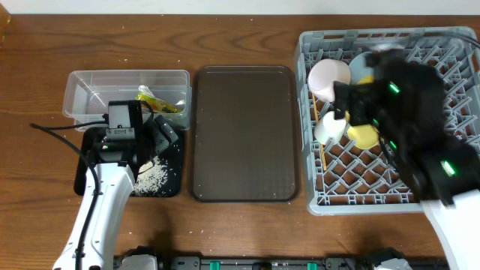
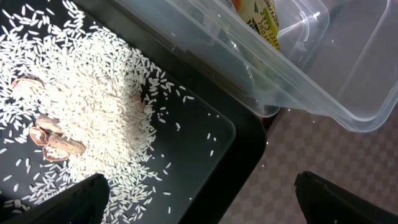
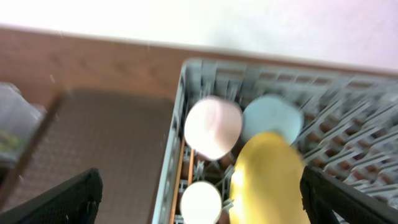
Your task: Sort waste into correct bins and load items into the dishwasher rack
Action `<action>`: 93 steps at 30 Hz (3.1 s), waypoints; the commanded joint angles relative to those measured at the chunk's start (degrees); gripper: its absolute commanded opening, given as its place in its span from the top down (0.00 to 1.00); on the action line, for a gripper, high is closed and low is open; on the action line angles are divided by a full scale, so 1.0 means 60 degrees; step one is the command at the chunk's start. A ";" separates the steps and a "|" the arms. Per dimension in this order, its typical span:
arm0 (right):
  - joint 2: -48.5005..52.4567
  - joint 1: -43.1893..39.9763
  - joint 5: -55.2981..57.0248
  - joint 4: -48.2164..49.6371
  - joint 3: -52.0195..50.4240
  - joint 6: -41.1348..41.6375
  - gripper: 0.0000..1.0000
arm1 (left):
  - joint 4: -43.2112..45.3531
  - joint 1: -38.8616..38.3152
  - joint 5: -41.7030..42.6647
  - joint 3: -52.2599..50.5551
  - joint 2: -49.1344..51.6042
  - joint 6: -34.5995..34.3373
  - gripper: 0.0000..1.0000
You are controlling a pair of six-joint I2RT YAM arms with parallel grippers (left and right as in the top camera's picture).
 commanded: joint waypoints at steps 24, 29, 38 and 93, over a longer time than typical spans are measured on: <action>-0.9821 -0.1570 -0.0878 0.3129 -0.8072 0.0969 0.01 | -0.0015 0.0033 -0.0109 -0.0047 -0.0062 -0.0011 0.01; -1.0462 -0.2007 -0.1515 0.5056 -0.9865 0.1002 0.01 | -0.0015 0.0033 -0.0109 -0.0047 -0.0062 -0.0011 0.01; -1.0557 -0.2470 -0.1490 0.7712 -1.1846 0.1756 0.01 | -0.0015 0.0033 -0.0109 -0.0047 -0.0062 -0.0011 0.01; -1.0553 -0.3490 -0.1453 0.6619 -1.2593 0.1712 0.01 | -0.0015 0.0033 -0.0109 -0.0047 -0.0062 -0.0011 0.01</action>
